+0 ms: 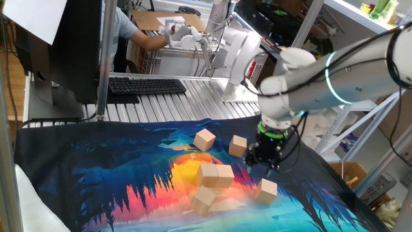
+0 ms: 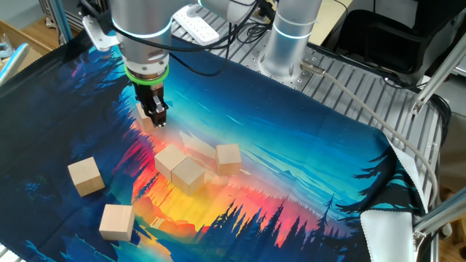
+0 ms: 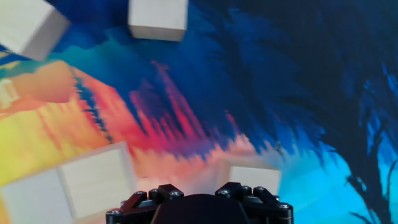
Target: Stack the blocks into a pyramid shape
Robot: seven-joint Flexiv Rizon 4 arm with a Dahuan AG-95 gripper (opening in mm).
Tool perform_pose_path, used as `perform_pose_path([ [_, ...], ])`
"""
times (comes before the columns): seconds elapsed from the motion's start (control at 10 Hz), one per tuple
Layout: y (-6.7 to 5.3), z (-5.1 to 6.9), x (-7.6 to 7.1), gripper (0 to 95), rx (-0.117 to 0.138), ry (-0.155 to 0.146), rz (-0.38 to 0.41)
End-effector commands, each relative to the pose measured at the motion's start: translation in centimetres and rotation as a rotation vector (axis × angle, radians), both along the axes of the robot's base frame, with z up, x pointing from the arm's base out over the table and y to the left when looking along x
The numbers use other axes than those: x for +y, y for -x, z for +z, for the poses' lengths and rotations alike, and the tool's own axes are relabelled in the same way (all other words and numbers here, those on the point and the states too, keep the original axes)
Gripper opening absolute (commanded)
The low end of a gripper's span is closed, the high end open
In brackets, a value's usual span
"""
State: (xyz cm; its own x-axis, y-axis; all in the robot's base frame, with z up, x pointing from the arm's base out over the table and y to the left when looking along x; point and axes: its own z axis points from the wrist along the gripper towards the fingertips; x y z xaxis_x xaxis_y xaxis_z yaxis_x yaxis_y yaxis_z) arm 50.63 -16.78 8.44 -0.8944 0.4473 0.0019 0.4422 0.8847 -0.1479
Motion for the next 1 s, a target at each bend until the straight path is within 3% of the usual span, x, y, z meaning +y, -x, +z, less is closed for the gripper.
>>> perform_pose_path([
  [0.1,0.08,0.08,0.02,57.0,0.002,0.022,0.006],
  [0.2,0.09,0.08,0.02,57.0,0.004,0.006,0.012],
  [0.3,0.09,0.10,0.07,57.0,0.001,-0.058,-0.002],
  [0.5,-0.04,-0.11,0.45,57.0,-0.014,-0.074,-0.020],
  [1.0,-0.11,-0.16,0.73,57.0,-0.020,-0.071,-0.088],
])
